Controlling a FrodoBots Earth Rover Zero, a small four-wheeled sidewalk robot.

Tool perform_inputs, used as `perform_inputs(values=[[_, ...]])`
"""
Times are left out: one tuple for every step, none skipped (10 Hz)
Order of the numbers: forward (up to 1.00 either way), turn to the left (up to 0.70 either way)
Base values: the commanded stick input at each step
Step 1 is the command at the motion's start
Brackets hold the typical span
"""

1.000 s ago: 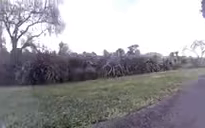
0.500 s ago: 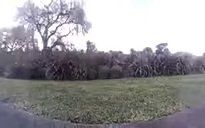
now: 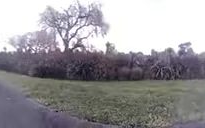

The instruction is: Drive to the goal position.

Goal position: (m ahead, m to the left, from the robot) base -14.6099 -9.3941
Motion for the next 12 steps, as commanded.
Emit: perform_inputs(values=[[0.0, 0.04], [0.0, 0.04], [0.0, 0.04], [0.0, 0.04], [0.0, 0.04], [0.0, 0.04], [0.0, 0.04], [0.0, 0.04], [0.0, 0.04], [0.0, 0.04], [0.0, 0.04], [0.0, 0.04]])
